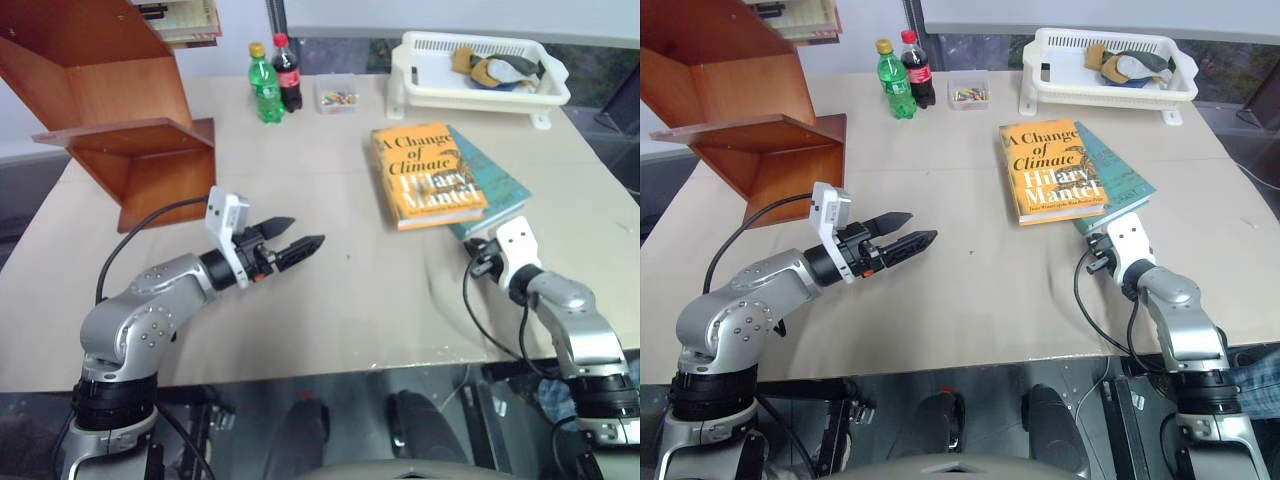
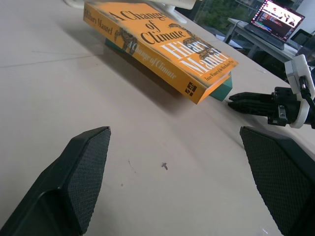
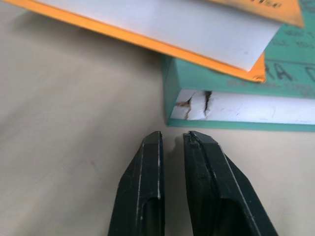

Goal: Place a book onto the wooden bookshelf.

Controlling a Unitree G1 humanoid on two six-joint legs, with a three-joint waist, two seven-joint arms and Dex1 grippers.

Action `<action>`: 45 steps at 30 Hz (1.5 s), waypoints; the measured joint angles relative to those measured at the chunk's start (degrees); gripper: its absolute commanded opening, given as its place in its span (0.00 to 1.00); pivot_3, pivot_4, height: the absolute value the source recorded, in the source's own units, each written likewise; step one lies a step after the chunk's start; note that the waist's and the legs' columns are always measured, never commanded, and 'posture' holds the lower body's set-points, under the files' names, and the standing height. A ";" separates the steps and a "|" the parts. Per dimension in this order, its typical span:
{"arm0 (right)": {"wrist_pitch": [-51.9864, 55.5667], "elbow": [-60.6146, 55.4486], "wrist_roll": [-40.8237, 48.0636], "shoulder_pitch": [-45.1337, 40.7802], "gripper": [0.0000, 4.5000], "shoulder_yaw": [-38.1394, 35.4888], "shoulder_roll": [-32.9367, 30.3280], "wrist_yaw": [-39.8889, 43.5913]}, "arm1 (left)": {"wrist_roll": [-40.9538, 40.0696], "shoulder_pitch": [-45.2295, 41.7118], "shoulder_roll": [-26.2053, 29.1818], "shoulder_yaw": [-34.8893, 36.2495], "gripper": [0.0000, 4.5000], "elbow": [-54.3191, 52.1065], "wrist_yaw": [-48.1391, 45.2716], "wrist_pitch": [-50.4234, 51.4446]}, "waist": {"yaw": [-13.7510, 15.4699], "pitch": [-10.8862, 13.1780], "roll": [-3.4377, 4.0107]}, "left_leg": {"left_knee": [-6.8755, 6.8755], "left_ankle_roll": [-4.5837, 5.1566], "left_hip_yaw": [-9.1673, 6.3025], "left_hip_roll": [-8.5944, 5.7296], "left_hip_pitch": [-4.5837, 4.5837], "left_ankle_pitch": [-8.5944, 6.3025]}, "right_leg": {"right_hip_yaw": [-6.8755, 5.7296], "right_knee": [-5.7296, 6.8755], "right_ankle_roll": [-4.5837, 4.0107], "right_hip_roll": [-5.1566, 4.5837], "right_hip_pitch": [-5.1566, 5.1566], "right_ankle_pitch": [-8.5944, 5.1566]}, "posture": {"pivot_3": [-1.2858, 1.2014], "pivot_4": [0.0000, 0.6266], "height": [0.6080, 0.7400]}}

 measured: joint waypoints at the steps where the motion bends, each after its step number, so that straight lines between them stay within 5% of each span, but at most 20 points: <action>1: -0.17 0.52 -0.02 -0.55 0.01 0.13 0.00 0.11 | 0.05 0.00 0.00 0.00 1.00 0.00 0.00 -0.01 | 0.00 0.00 0.00 | 0.00 0.00 0.00 0.00 0.00 0.00 | -0.01 0.00 0.00 0.01 0.00 0.00 | 0.52 0.24 1.00; 28: -6.37 1.57 0.17 -1.94 0.01 6.52 2.82 5.22 | 1.01 -0.77 -1.33 0.07 1.00 0.66 1.38 -0.88 | 0.31 0.00 0.00 | 0.00 0.00 -0.06 -0.01 -0.06 0.00 | -0.08 -0.02 0.00 -0.02 -0.02 0.00 | 0.52 0.24 1.00; 31: -5.11 -2.64 2.08 0.49 0.20 5.90 1.27 7.06 | -0.33 -4.76 -5.09 0.61 1.00 4.53 3.86 0.56 | 0.72 0.00 -0.01 | 0.03 0.00 -0.14 -0.02 -0.12 0.00 | -0.16 -0.03 0.00 -0.05 -0.02 0.00 | 0.52 0.24 1.00; 38: -0.37 -21.22 6.28 11.30 0.93 1.95 -2.79 8.12 | -4.60 -18.54 -16.60 2.98 1.00 24.52 8.68 4.41 | 1.50 0.01 -0.05 | 0.13 0.00 -0.38 -0.09 -0.29 0.00 | -0.38 -0.04 0.02 -0.06 -0.02 0.00 | 0.52 0.24 1.00; 45: 5.20 -37.35 8.85 13.64 0.99 -1.38 -4.14 4.46 | -3.31 -34.05 -22.04 5.10 1.00 54.63 5.61 2.33 | 1.32 0.03 -0.09 | 0.17 0.00 -0.46 -0.13 -0.42 0.00 | -0.46 -0.08 0.03 -0.06 -0.10 0.00 | 0.52 0.24 1.00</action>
